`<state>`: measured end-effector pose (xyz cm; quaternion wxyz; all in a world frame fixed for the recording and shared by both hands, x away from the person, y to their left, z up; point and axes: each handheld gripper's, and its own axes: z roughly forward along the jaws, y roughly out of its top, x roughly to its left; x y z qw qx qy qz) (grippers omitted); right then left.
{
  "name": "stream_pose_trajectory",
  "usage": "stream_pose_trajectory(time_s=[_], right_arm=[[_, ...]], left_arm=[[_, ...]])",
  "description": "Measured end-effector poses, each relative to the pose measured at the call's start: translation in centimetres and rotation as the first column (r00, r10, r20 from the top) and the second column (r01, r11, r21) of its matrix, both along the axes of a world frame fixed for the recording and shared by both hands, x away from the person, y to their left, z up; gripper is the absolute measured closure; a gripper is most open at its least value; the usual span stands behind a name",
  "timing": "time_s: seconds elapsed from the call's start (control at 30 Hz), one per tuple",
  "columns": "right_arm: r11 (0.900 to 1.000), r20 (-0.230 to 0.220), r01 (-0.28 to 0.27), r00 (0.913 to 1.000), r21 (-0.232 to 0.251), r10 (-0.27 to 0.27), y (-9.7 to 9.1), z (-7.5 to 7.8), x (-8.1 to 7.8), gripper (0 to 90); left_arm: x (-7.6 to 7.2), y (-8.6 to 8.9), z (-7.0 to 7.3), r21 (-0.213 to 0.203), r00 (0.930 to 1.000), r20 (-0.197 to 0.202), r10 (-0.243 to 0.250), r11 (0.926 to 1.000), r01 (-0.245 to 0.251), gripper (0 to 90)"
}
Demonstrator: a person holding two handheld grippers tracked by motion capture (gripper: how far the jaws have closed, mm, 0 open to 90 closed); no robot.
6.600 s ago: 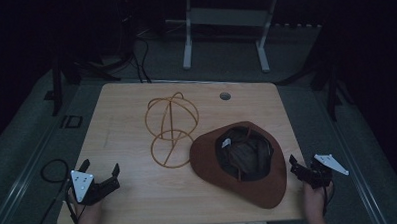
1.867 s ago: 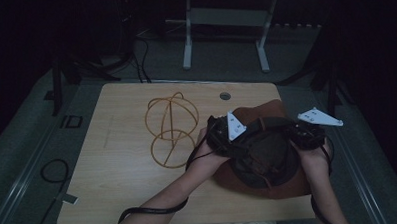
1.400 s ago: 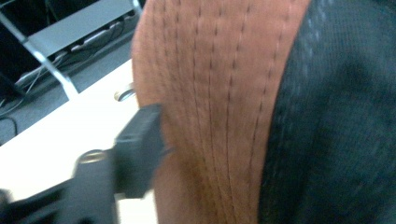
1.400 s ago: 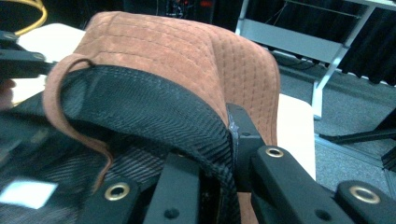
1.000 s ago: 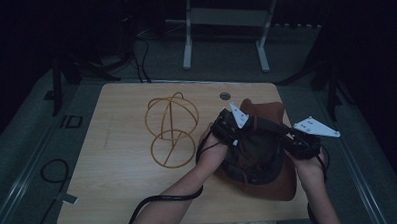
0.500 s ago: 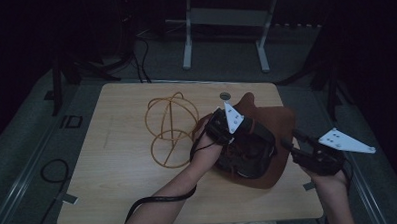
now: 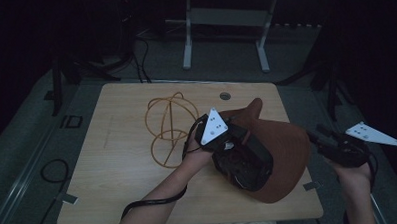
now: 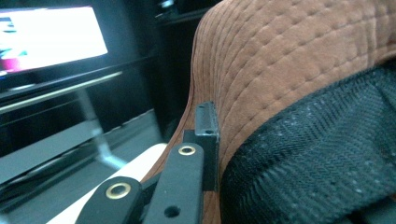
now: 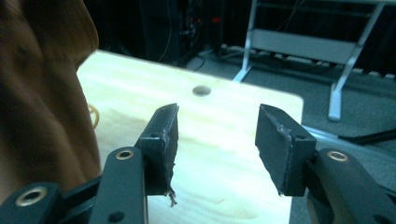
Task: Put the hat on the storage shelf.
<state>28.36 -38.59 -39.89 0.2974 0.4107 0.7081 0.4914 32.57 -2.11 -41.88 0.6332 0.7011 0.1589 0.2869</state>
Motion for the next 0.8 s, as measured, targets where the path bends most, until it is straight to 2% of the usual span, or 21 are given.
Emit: stream_pose_trajectory(time_s=[0.07,0.13,0.17,0.2,0.23,0.27,0.3,0.33,0.37,0.4,0.43,0.47,0.5,0.53,0.63,0.73,0.77,0.8], right_arm=[[0.9999,-0.006,-0.015,0.9999,-0.005,0.015,0.2,-0.2,0.1,49.7],[0.9988,-0.013,-0.049,0.9987,0.004,0.049,0.7,-0.5,0.1,49.9],[0.9972,-0.010,-0.074,0.9972,0.008,0.075,1.1,-0.6,0.1,50.0],[0.9958,-0.008,-0.091,0.9958,0.011,0.091,1.4,-0.6,0.1,50.0],[0.9921,-0.001,-0.124,0.9923,0.019,0.124,1.9,-0.5,0.0,50.4],[0.9839,0.013,-0.178,0.9841,0.020,0.177,2.7,-0.5,-0.2,52.0],[0.9839,0.013,-0.178,0.9841,0.020,0.177,2.7,-0.5,-0.2,52.0],[0.9785,0.020,-0.205,0.9785,0.017,0.205,3.2,-0.5,-0.3,52.7],[0.9689,0.026,-0.247,0.9686,0.009,0.247,3.8,-0.4,-0.4,53.9],[0.9505,0.027,-0.310,0.9504,0.017,0.310,4.6,-0.4,-0.5,53.9],[0.9505,0.027,-0.310,0.9504,0.017,0.310,4.6,-0.4,-0.5,53.9],[0.9277,0.032,-0.373,0.9278,0.025,0.372,5.6,-0.4,-0.5,53.1],[0.9277,0.032,-0.373,0.9278,0.025,0.372,5.6,-0.4,-0.5,53.1],[0.9231,0.034,-0.384,0.9232,0.024,0.383,5.9,-0.4,-0.5,52.1],[0.8989,0.053,-0.437,0.8985,0.026,0.436,7.0,-0.4,-0.6,48.2],[0.8695,0.084,-0.493,0.8681,0.032,0.489,8.2,-0.3,-0.7,44.0],[0.8695,0.084,-0.493,0.8681,0.032,0.489,8.2,-0.3,-0.7,44.0],[0.8642,0.090,-0.502,0.8623,0.028,0.498,8.4,-0.3,-0.7,43.6]], left_arm=[[-0.2,0.1,0.2,-0.017,0.9984,0.015,-0.054,0.9984,0.054,86.8],[-0.5,0.2,0.4,-0.037,0.9931,0.026,-0.115,0.9926,0.116,86.8],[-0.6,0.2,0.5,-0.046,0.9897,0.023,-0.141,0.9887,0.142,86.8],[-0.7,0.2,0.6,-0.050,0.9824,0.032,-0.184,0.9813,0.186,86.8],[-0.9,0.1,0.6,-0.049,0.9794,0.048,-0.196,0.9789,0.198,86.7],[-1.0,0.1,0.6,-0.055,0.9756,0.044,-0.215,0.9746,0.217,86.7],[-1.0,0.1,0.7,-0.062,0.9715,0.043,-0.233,0.9700,0.235,86.7],[-1.2,0.0,0.7,-0.066,0.9693,0.051,-0.240,0.9677,0.243,86.7],[-1.2,0.0,0.8,-0.069,0.9662,0.049,-0.253,0.9642,0.256,86.7],[-1.3,-0.1,0.9,-0.072,0.9663,0.050,-0.252,0.9641,0.256,86.7],[-1.4,-0.1,0.9,-0.074,0.9664,0.050,-0.252,0.9640,0.256,86.7],[-1.5,-0.2,0.9,-0.083,0.9639,0.046,-0.262,0.9607,0.265,86.7],[-1.6,-0.3,0.9,-0.082,0.9652,0.051,-0.257,0.9621,0.260,86.7],[-1.7,-0.4,1.0,-0.080,0.9643,0.046,-0.261,0.9612,0.264,86.8],[-2.0,-0.7,1.0,-0.069,0.9619,0.052,-0.268,0.9600,0.271,86.8],[-2.6,-1.3,1.0,-0.047,0.9561,0.059,-0.287,0.9559,0.290,86.8],[-2.7,-1.4,1.0,-0.048,0.9552,0.064,-0.289,0.9552,0.292,86.8],[-2.9,-1.5,1.0,-0.051,0.9553,0.061,-0.289,0.9549,0.292,86.8]])
